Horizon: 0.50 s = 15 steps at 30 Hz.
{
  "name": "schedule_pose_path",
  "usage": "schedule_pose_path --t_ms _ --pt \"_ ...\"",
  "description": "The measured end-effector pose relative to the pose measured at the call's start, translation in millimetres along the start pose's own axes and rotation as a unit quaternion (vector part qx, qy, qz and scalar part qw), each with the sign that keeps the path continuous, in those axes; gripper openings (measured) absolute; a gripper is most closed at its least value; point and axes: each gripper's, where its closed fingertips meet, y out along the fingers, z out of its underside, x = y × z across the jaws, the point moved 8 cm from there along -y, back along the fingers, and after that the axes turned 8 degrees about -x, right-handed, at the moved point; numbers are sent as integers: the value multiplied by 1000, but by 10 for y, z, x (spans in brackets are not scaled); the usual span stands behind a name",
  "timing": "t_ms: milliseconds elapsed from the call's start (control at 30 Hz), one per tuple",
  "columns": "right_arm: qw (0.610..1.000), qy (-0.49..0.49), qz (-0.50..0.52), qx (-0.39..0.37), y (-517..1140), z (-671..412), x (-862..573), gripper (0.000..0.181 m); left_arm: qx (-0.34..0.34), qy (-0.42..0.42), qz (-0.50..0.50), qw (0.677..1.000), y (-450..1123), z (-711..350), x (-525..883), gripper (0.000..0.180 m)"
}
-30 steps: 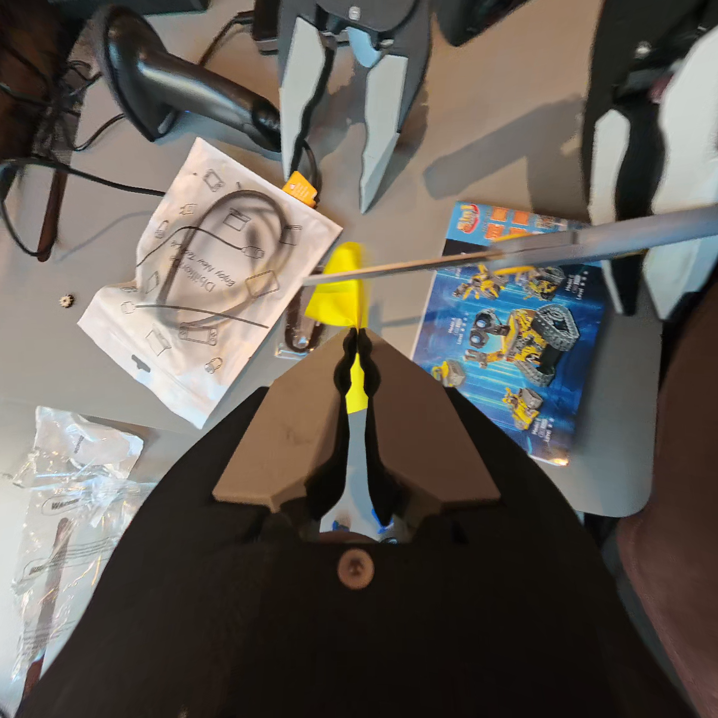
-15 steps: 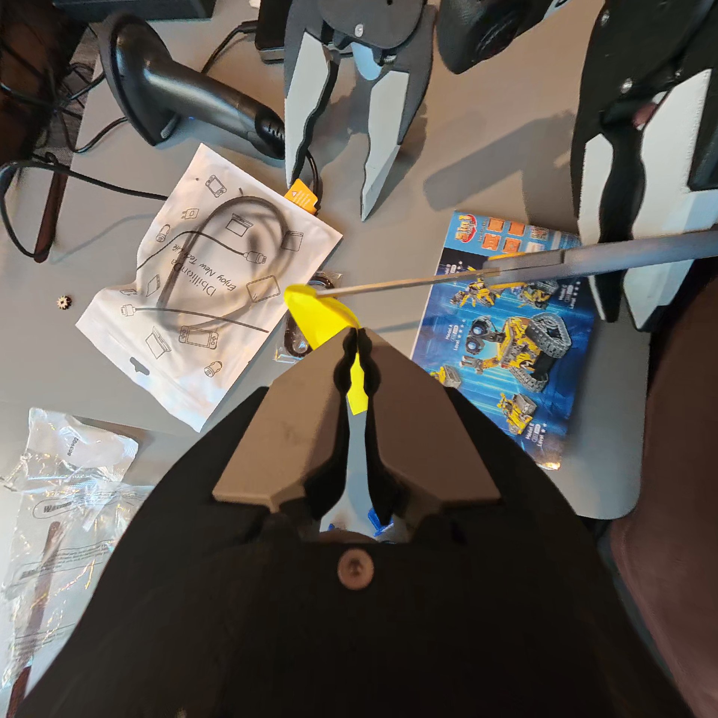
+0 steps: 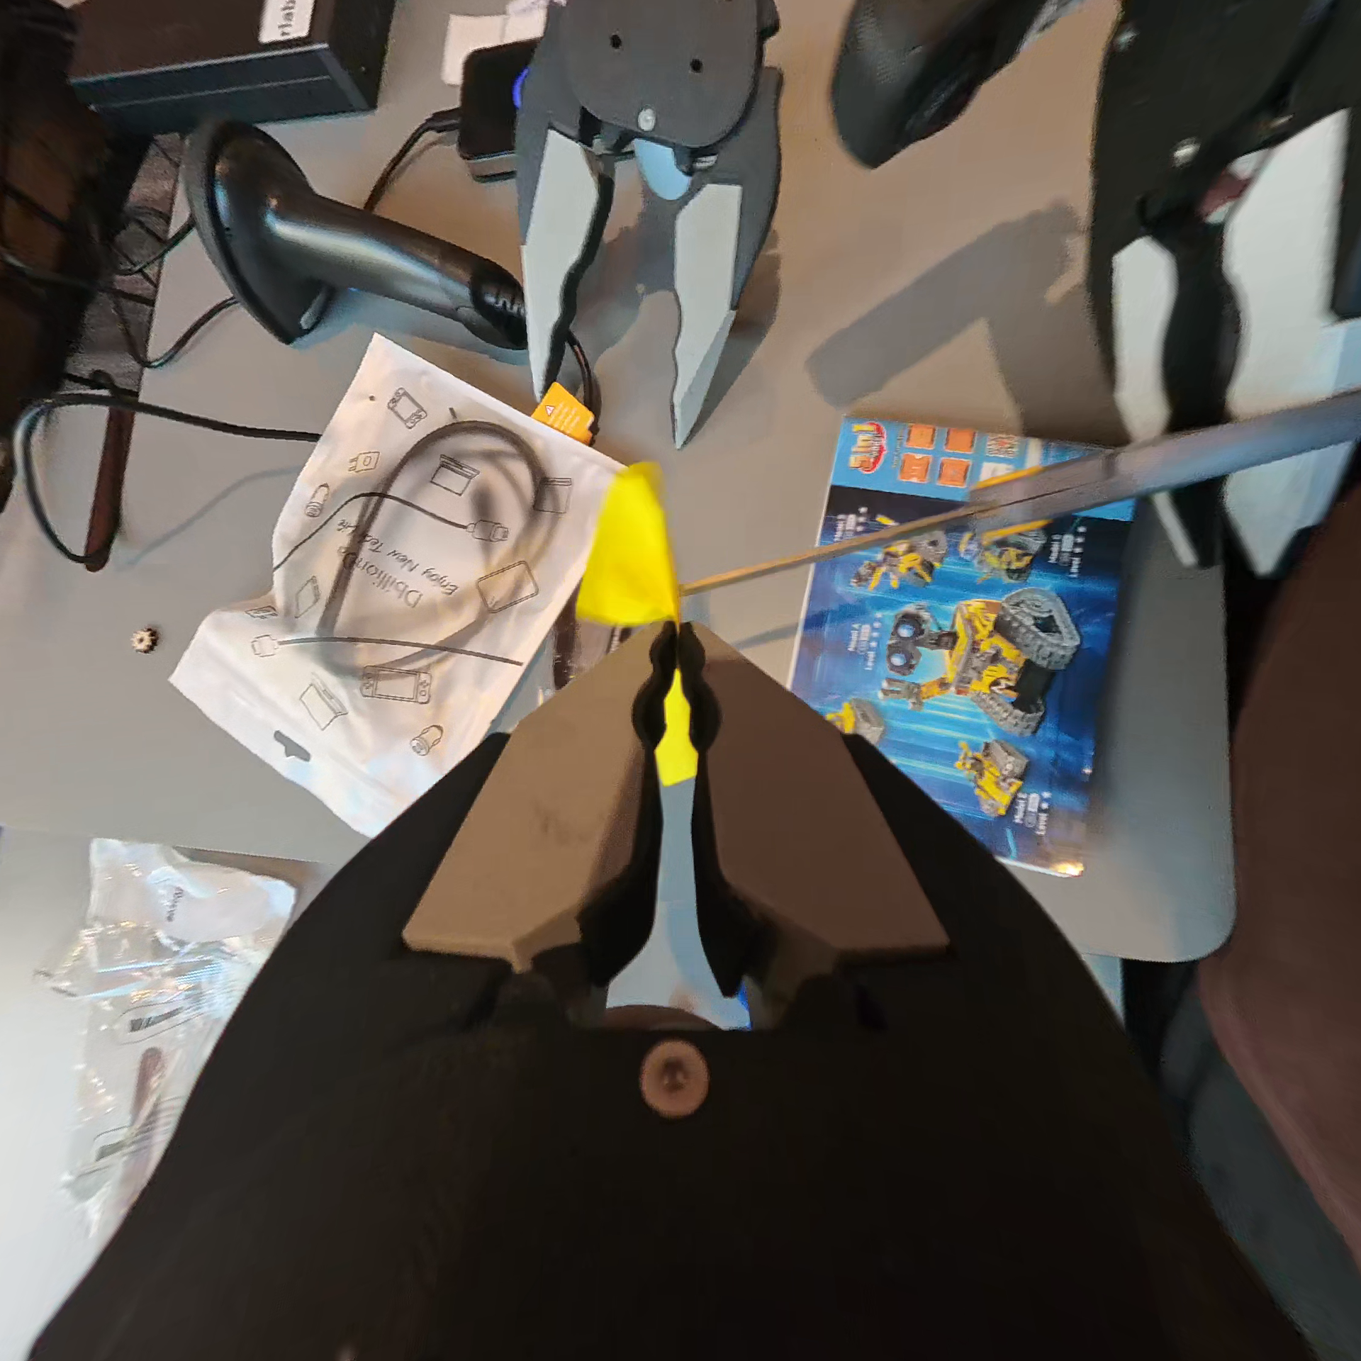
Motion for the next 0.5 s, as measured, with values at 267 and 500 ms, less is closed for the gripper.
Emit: schedule_pose_path --t_ms 267,500 --pt "1000 19 0 -3 -66 297 -44 19 6 17 29 999 37 11 -55 0" --pt "1000 1 1 -1 -71 57 -43 19 9 18 19 1000 77 -33 -9 0"
